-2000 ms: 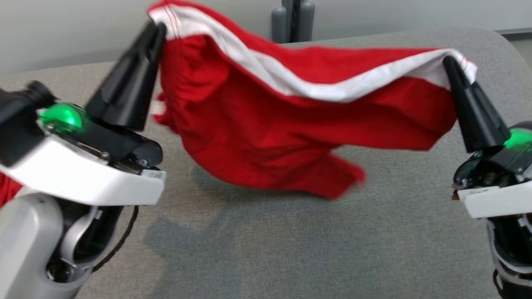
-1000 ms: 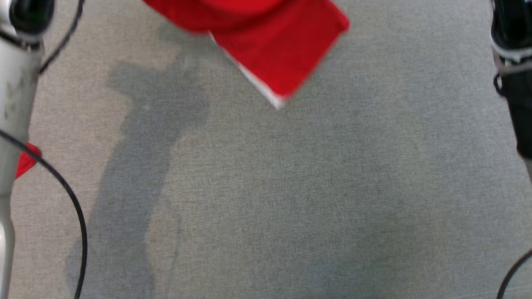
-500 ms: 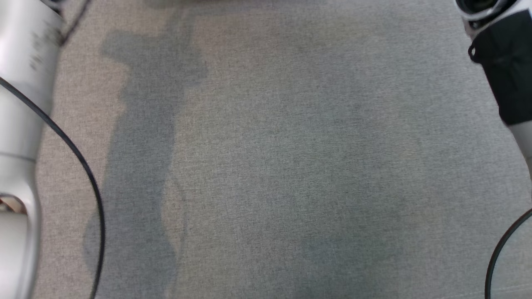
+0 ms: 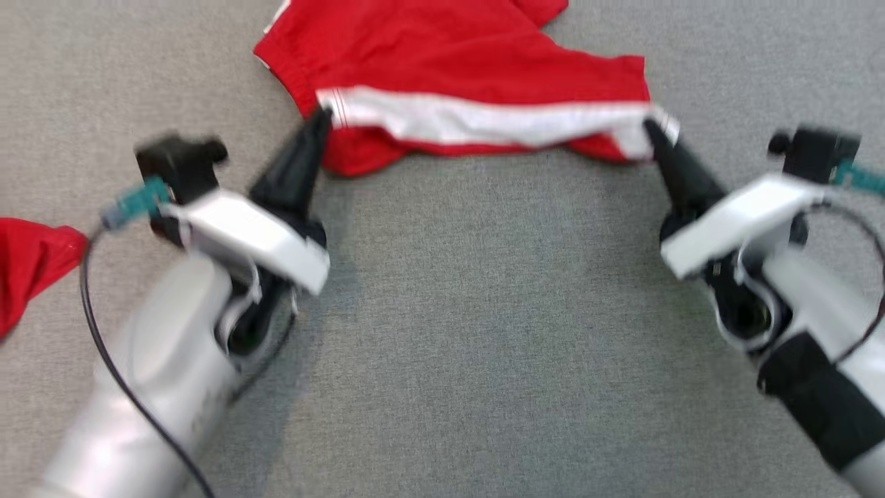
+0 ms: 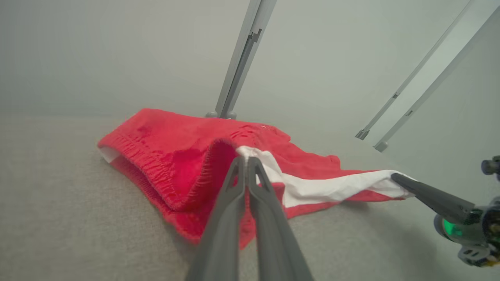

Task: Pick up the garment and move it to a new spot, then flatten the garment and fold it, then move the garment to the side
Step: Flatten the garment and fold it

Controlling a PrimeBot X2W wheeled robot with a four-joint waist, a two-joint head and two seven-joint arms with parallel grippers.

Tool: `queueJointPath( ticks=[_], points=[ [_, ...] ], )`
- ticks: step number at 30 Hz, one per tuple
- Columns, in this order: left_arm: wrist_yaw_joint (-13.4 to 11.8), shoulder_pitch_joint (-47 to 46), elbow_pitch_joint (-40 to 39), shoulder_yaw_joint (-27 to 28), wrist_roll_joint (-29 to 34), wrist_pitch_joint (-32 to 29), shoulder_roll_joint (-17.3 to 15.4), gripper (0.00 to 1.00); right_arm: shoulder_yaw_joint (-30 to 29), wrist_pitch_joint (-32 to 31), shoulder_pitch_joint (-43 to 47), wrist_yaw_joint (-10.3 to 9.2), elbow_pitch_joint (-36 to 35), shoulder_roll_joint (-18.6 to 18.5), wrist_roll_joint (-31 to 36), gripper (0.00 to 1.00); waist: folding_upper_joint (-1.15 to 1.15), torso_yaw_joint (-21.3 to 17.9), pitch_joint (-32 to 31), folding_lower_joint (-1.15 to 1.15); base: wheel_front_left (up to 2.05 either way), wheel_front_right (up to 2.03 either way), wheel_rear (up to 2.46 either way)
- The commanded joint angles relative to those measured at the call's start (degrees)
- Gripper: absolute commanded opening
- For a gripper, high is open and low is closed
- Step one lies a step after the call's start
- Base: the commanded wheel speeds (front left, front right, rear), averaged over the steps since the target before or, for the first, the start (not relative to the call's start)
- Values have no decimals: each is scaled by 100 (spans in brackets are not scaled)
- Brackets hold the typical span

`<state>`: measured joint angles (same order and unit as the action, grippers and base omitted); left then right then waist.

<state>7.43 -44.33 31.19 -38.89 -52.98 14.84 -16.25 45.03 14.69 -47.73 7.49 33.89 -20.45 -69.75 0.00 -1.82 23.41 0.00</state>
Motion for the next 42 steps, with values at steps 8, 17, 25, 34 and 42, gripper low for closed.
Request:
queueJointPath(
  ticks=[8, 17, 25, 34, 42],
  points=[
    [-261, 1876, -1363, -21, 12, -46, -542, 0, 141, 70, 1555, 0, -956, -533, -345, 0, 0, -42, -665, 0, 0, 0, 0],
    [-1146, 3293, -3067, -215, -42, -618, -1320, 0, -386, 58, 3176, 0, -1856, -951, -307, 0, 0, 24, -1106, 0, 0, 0, 0],
    [-1826, 4112, -4524, -226, -205, -1064, -1862, 0, -726, -60, 4236, 0, -2582, -1299, -94, 0, 0, 60, -1250, 0, 0, 0, 0],
    [-2314, 4492, -5670, -156, -261, -1307, -2193, 0, -1815, -866, 4988, 0, -3587, -1453, 446, 0, 0, 101, -1165, 0, 0, 0, 0],
    [-2241, 4007, -5540, 171, -301, -1096, -2006, 0, -2839, -2088, 4547, 0, -4237, -1100, 848, 0, 0, 193, -792, 0, 0, 0, 0]
  ],
)
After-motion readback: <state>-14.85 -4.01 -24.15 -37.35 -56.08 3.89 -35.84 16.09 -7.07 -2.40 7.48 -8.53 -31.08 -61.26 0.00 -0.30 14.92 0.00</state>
